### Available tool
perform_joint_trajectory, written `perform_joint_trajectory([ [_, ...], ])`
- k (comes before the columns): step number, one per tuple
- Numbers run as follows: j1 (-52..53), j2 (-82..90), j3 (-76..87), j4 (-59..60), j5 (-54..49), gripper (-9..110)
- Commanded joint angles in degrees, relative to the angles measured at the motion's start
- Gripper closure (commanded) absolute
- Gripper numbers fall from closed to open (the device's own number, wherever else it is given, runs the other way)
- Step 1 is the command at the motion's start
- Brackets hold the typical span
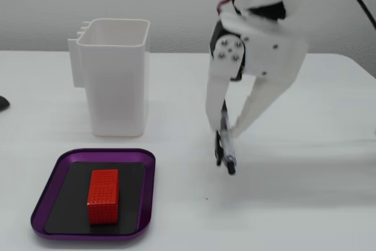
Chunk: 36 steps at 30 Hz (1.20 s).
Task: Pick up the pen and put it in the pen holder.
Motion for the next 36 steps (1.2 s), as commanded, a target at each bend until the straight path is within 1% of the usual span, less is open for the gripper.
perform_joint_trajectory([
  [1, 0.8, 10.7, -8.7, 1.5, 4.0, 102],
  [5, 3.0, 15.6, -17.7, 0.0, 10.1, 102],
  [8, 5.1, 13.7, -23.8, -5.7, 15.6, 102],
  [11, 7.1, 8.3, -29.5, -9.8, 20.3, 102],
  [18, 8.3, -11.0, -44.9, -8.6, 31.6, 102],
  [23, 10.6, -21.5, -52.2, -8.2, 34.9, 102],
  [27, 14.0, -27.9, -54.3, -9.0, 35.2, 102],
  [36, 15.6, -33.7, -54.4, -9.1, 35.3, 102],
])
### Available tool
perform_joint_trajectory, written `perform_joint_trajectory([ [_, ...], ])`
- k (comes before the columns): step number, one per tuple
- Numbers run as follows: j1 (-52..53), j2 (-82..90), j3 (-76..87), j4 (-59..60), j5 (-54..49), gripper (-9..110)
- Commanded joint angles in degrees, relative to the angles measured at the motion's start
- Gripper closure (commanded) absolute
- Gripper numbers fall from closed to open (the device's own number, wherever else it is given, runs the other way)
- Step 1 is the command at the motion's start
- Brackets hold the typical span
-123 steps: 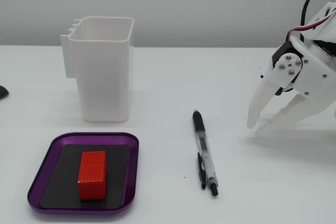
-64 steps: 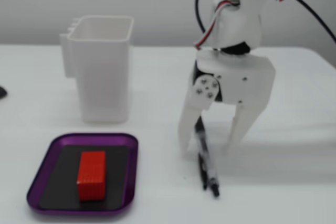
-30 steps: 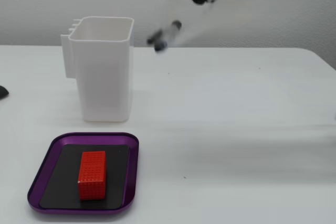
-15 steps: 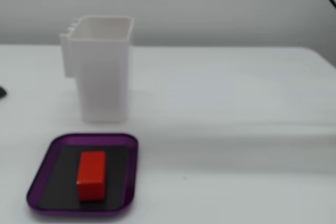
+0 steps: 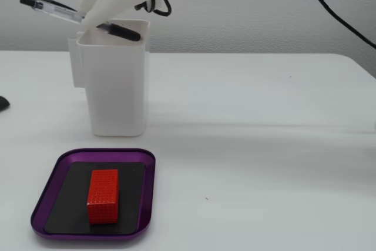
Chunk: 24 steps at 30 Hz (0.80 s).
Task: Pick up the pen and put it in the pen holder.
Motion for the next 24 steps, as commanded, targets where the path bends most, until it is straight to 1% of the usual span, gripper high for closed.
perform_joint_trajectory([
  [1, -0.3, 1.0, -2.7, -0.8, 0.4, 102],
  [4, -0.5, 1.3, -2.7, -0.2, -0.4, 101],
  [9, -0.6, 1.4, -2.6, 0.1, -0.7, 97],
  [14, -0.6, 1.7, -4.9, 3.0, -5.2, 96],
  [19, -0.3, 1.7, -15.5, 13.1, -8.4, 92],
  [24, -0.7, 1.7, -35.6, 28.0, -16.9, 92],
])
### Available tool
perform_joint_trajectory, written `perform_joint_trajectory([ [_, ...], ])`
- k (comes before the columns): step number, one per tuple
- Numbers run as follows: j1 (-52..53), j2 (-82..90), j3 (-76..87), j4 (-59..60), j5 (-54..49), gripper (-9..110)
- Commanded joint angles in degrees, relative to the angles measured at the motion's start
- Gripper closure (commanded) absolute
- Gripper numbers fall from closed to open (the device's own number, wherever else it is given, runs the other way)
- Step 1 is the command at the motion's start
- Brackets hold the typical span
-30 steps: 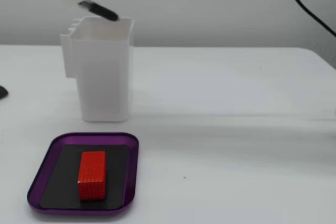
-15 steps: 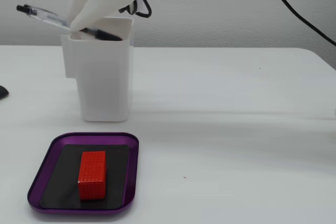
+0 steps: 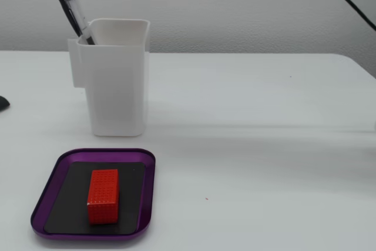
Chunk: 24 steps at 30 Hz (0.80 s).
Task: Pick up the pen and put it in the pen holder.
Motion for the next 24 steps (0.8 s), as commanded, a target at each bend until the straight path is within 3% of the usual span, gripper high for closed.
perform_joint_trajectory([
  [1, -0.4, 2.0, -18.0, 10.4, -5.0, 92],
  [6, -0.6, 2.5, -40.1, 25.6, -15.5, 92],
  [10, 0.4, 10.6, -38.6, 25.3, -20.4, 93],
  [16, 0.4, 28.4, -14.1, 25.1, -22.7, 93],
  [24, -0.3, 58.0, 36.7, 23.0, -22.3, 92],
])
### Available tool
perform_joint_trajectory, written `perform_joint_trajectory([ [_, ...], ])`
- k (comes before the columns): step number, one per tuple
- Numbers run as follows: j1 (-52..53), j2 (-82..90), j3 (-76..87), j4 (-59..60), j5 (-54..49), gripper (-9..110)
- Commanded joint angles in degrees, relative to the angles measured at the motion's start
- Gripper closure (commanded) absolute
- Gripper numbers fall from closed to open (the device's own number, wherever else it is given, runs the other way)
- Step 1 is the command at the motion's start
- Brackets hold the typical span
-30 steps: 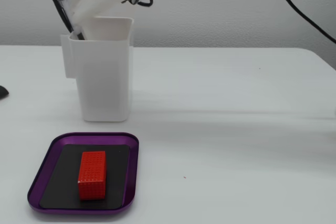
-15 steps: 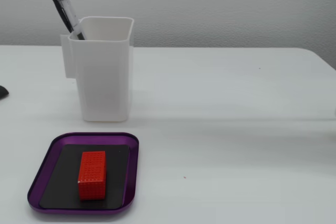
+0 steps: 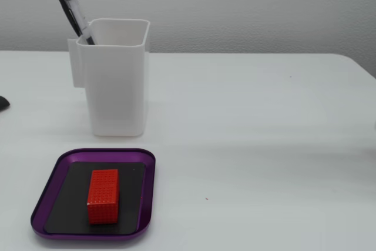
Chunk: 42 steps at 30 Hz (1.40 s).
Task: Pick up the pen and put it in the pen holder.
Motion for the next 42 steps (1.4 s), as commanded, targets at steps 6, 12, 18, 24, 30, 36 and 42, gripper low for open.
perform_joint_trajectory([
  [6, 0.6, 31.3, 59.0, -10.2, -0.7, 92],
  [12, 0.2, 52.5, 93.0, -22.8, -0.4, 93],
  [18, -0.2, 73.9, 113.9, -26.0, 0.0, 93],
  [24, -0.3, 71.0, 116.4, -26.4, 0.2, 93],
  [30, -0.3, 70.8, 118.6, -26.6, 3.7, 101],
  [36, -0.3, 70.8, 118.7, -26.6, 3.4, 102],
  [42, 0.5, 70.8, 118.7, -26.5, 3.9, 102],
])
